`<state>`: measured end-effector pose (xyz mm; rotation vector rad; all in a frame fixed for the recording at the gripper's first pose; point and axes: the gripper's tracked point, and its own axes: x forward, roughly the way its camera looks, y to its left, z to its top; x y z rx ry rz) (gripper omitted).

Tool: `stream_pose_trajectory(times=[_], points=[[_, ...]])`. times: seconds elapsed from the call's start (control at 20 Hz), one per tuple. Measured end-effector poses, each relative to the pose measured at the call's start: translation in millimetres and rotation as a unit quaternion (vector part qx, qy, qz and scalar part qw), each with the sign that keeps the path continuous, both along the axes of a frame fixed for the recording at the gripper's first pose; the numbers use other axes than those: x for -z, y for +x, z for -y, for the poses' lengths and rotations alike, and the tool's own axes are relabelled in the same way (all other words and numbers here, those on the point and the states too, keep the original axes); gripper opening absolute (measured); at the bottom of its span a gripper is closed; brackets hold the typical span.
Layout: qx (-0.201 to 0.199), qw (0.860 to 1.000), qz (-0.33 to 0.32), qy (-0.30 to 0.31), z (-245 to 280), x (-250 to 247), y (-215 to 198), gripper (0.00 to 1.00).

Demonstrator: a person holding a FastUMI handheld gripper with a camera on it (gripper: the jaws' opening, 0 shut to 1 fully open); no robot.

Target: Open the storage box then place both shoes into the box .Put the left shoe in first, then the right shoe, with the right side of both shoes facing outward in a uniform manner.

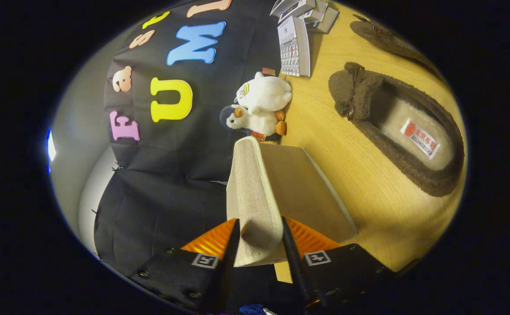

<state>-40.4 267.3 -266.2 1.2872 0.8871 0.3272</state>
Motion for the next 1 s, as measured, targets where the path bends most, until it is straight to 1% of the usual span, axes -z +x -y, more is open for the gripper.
stream_pose_trajectory(times=[0.05,0.1,0.15,0.2,0.25,0.3,0.35,0.4,0.55,0.75,1.0], points=[[-0.008,1.0,-0.002,-0.003,0.4,-1.1,-2.6,0.49],[-0.017,1.0,0.002,-0.008,1.0,-2.1,-4.1,0.49],[-0.016,1.0,0.011,-0.019,-6.1,5.0,-2.9,0.49],[0.011,1.0,0.006,-0.019,4.3,-4.1,5.4,0.32],[0.004,1.0,0.009,-0.013,15.5,-10.7,7.7,0.15],[-0.005,1.0,0.016,-0.026,14.3,-13.7,2.1,0.15],[0.006,0.999,0.028,-0.029,17.6,-20.0,9.8,0.12],[0.004,0.999,0.038,-0.038,13.4,-21.1,14.3,0.0],[-0.03,0.996,0.067,-0.056,6.0,-50.9,4.2,0.0],[-0.059,0.989,0.114,-0.076,-2.5,-96.7,6.4,0.0],[-0.093,0.979,0.162,-0.08,-38.6,-147.8,12.2,0.0]])
